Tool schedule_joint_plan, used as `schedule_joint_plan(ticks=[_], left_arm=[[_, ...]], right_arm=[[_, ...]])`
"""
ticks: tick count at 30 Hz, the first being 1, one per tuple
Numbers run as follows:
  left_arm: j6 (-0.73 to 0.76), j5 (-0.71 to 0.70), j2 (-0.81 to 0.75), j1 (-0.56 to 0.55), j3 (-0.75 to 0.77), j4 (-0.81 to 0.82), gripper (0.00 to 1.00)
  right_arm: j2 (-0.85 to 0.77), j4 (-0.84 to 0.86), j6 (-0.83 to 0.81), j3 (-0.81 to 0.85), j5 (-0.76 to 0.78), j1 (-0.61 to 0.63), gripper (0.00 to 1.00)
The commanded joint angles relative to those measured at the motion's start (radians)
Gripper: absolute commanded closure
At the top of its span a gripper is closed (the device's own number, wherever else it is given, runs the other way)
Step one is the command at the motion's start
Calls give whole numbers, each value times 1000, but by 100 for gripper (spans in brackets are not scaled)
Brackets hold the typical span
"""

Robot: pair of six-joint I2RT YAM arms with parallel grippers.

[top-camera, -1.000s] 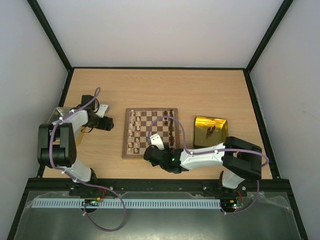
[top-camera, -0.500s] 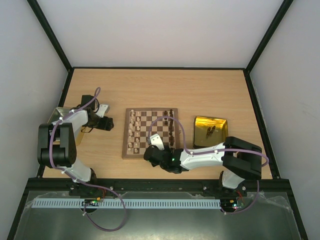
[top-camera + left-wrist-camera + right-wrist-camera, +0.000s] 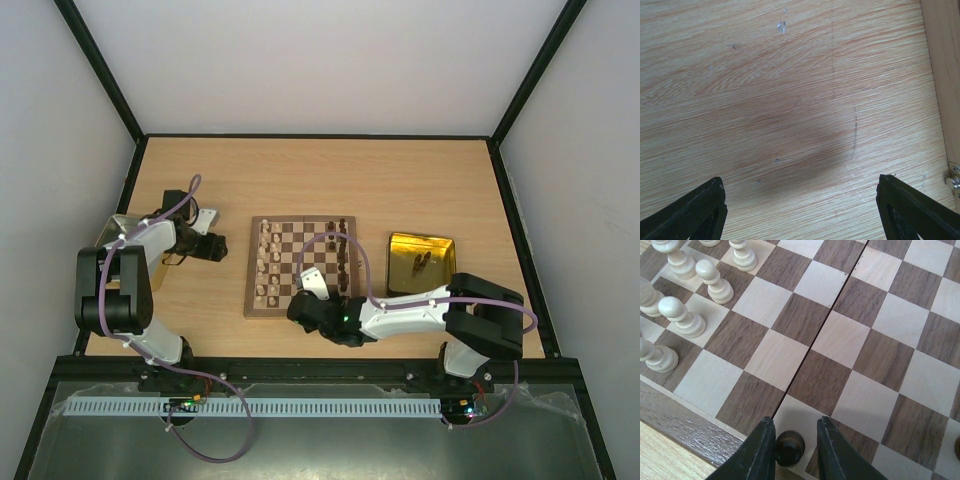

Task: Set up the chess pieces on the board
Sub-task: Place the chess piece on the chessboard, then pick up the chess piece from the chessboard.

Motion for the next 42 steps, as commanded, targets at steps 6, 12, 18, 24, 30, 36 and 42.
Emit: schedule_joint_plan(ticks=[6, 12, 18, 24, 30, 36, 42], left_arm=[[-5, -8, 2, -2, 3, -8, 18], [-4, -8, 1, -3, 5, -11, 18], [-4, -5, 0, -3, 6, -13, 18], [-3, 4, 0, -3, 5, -13, 18], [-2, 8, 2, -3, 2, -8, 18], [0, 10, -1, -3, 0, -8, 18], [-1, 12, -2, -3, -2, -7, 18]], right_arm=[[-51, -109, -5, 79, 22, 9, 78], [-32, -329, -41, 258, 32, 8, 78], [-26, -561, -24, 423, -69, -74, 81], [19, -740, -44, 464, -377, -206, 84], [52, -768, -86, 455, -471, -212, 84], [70, -754, -90, 464, -523, -212, 80], [78, -731, -84, 452, -533, -212, 75]])
